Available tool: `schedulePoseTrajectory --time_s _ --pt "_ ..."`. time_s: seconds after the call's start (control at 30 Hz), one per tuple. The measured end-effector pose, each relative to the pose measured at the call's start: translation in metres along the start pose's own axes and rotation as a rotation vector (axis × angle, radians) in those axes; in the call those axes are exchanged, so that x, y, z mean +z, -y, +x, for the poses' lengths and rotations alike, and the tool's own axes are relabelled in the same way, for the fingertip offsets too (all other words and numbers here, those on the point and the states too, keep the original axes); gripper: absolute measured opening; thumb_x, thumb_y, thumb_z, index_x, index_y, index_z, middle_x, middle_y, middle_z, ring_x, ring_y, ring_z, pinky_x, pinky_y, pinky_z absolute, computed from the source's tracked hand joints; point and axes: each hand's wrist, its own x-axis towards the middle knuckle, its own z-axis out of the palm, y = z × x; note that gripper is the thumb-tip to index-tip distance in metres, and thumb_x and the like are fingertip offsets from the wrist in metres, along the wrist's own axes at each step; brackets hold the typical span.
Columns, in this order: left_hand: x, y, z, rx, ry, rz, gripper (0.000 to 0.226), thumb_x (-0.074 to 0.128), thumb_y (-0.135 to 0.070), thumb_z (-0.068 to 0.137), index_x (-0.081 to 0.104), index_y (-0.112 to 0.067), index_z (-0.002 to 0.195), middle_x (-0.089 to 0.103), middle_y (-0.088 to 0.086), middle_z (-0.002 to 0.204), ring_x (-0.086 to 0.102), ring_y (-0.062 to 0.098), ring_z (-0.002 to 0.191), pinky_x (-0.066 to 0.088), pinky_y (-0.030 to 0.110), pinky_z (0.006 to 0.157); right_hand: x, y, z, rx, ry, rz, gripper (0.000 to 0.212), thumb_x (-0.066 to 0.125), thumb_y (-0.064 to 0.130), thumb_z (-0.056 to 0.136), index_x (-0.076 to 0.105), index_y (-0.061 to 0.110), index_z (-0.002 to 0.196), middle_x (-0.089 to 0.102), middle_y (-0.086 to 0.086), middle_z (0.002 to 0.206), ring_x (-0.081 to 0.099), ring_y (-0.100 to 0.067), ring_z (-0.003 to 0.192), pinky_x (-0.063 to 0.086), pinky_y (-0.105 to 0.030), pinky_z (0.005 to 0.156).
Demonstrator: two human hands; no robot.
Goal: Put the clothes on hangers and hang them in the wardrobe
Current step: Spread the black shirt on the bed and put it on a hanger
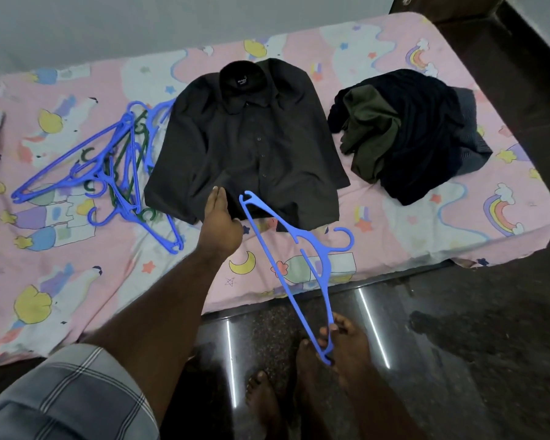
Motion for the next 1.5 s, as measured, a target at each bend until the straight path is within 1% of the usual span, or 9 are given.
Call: schedulePoseTrajectory --time_s 0.23,0.37,0.57,0.7,0.87,1.07,1.23,1.43,1.5 --pt "-0.005 0.004 0.0 -0.008 -0.025 -0.042 0.076 0.057 0.002 0.094 0.018 -0.007 0.159 0.013 0.007 0.167 0.032 0.028 0.148 0.035 0.043 0.118 -0.013 -0.009 -0.004 0.013 -0.014 -0.086 0.023 0.044 -0.006 0.101 0.062 -0.002 0.115 0.059 -0.015 0.069 0.055 -0.025 0.057 0.047 -0.034 0.057" --pt "-0.003 0.008 -0.005 -0.021 0.029 -0.065 0.071 0.058 0.0 0.097 0.024 -0.008 0.158 0.023 0.009 0.165 0.036 0.03 0.146 0.038 0.042 0.117 0.001 -0.01 -0.006 0.038 -0.015 -0.072 0.023 0.045 -0.007 0.1 0.06 -0.007 0.117 0.058 -0.017 0.071 0.053 -0.026 0.06 0.046 -0.034 0.06" --pt "-0.005 0.018 -0.015 0.004 0.091 0.033 0.063 0.054 0.0 0.097 0.03 -0.008 0.156 0.034 0.009 0.159 0.04 0.029 0.142 0.036 0.038 0.116 0.047 0.011 -0.007 0.04 0.081 0.018 0.025 0.047 0.0 0.102 0.064 0.018 0.102 0.065 -0.013 0.08 0.063 -0.031 0.074 0.053 -0.035 0.058" --pt "0.001 0.027 -0.017 -0.05 0.131 0.004 0.064 0.058 -0.005 0.097 0.032 -0.01 0.156 0.037 0.007 0.159 0.044 0.028 0.141 0.04 0.044 0.115 0.078 0.031 -0.003 0.03 0.11 -0.006 0.022 0.05 0.001 0.1 0.066 0.016 0.097 0.071 -0.01 0.079 0.07 -0.033 0.075 0.059 -0.048 0.066" --pt "0.015 0.044 -0.028 -0.167 0.136 -0.149 0.068 0.065 -0.009 0.091 0.038 -0.015 0.153 0.044 0.002 0.154 0.044 0.023 0.14 0.04 0.046 0.115 0.097 0.048 0.005 0.029 0.128 0.0 0.02 0.049 0.003 0.102 0.064 0.014 0.095 0.066 -0.015 0.082 0.062 -0.028 0.069 0.056 -0.033 0.052" --pt "0.041 0.046 -0.067 -0.675 0.365 -0.603 0.036 0.063 -0.022 0.098 0.056 -0.011 0.132 0.066 0.015 0.122 0.066 0.034 0.107 0.055 0.048 0.095 0.11 0.05 0.013 0.043 0.139 -0.007 0.018 0.051 0.006 0.102 0.067 0.013 0.107 0.071 -0.011 0.087 0.068 -0.026 0.067 0.06 -0.041 0.064" --pt "0.049 0.042 -0.069 -0.771 0.326 -0.803 0.012 0.058 -0.005 0.099 0.065 -0.004 0.109 0.07 0.02 0.104 0.072 0.028 0.083 0.059 0.036 0.06 0.113 0.056 0.017 0.029 0.184 -0.061 0.015 0.061 0.002 0.096 0.069 0.012 0.104 0.073 -0.016 0.103 0.072 -0.036 0.091 0.059 -0.055 0.083" --pt "0.062 0.053 -0.062 -0.789 0.274 -0.854 0.017 0.058 -0.002 0.099 0.063 -0.012 0.112 0.069 0.017 0.105 0.073 0.029 0.088 0.063 0.048 0.073 0.105 0.086 0.05 0.034 0.123 0.018 0.008 0.061 0.009 0.096 0.068 0.012 0.098 0.073 -0.016 0.102 0.071 -0.031 0.089 0.061 -0.042 0.078" --pt "0.065 0.058 -0.063 -0.804 0.271 -0.853 0.016 0.058 -0.004 0.099 0.064 -0.013 0.111 0.069 0.018 0.107 0.073 0.03 0.089 0.063 0.049 0.075 0.105 0.1 0.063 0.037 0.121 0.054 0.012 0.057 0.008 0.098 0.065 0.014 0.104 0.069 -0.016 0.108 0.069 -0.034 0.097 0.059 -0.043 0.085"
